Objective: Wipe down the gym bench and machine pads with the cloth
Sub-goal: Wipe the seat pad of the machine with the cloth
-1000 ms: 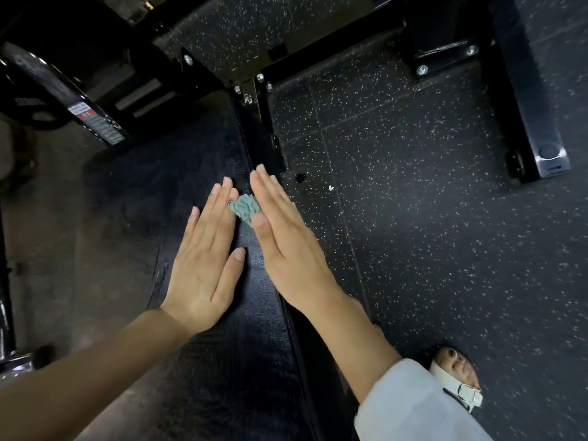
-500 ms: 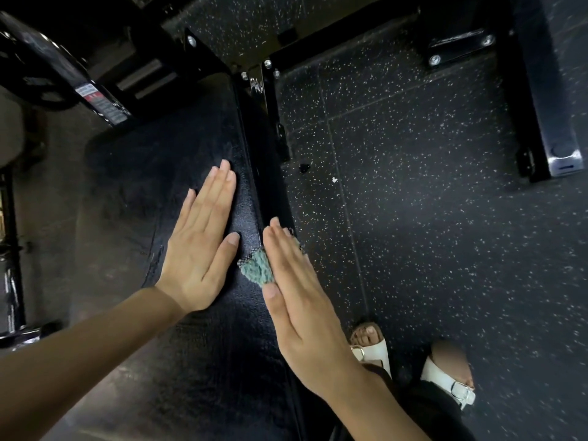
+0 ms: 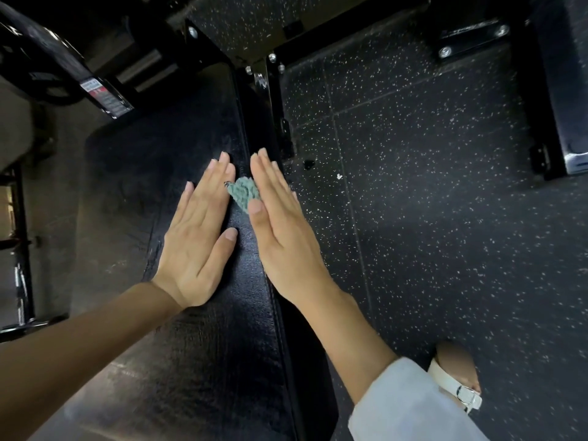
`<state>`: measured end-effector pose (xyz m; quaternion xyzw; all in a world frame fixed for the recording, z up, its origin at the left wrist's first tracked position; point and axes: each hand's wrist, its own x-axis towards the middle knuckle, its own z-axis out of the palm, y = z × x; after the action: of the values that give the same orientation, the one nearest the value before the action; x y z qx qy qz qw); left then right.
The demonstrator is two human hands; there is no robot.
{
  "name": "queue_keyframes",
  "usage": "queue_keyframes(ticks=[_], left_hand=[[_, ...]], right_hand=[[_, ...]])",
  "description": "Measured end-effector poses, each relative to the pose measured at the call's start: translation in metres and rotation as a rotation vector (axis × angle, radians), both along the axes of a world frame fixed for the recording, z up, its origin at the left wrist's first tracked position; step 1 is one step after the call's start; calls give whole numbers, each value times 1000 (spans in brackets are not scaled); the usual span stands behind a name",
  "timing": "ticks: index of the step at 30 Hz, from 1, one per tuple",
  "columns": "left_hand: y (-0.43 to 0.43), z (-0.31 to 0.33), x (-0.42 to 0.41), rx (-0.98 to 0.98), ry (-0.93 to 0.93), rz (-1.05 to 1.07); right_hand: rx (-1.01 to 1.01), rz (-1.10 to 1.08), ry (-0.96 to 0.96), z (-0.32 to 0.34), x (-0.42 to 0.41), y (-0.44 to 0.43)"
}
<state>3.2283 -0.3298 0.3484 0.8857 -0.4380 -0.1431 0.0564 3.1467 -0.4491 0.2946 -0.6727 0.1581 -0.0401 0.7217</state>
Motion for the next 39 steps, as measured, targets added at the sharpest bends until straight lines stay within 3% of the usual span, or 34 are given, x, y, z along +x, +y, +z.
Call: queue_keyframes(ticks=[14, 28, 39], left_hand=[[3, 1, -1, -2, -5, -27], [25, 5, -26, 4, 17, -105], [24, 4, -26, 3, 12, -87]], right_hand=[[-12, 66, -23, 11, -97, 32], [33, -63, -22, 0, -23, 9], [2, 68, 4, 16, -120, 39]])
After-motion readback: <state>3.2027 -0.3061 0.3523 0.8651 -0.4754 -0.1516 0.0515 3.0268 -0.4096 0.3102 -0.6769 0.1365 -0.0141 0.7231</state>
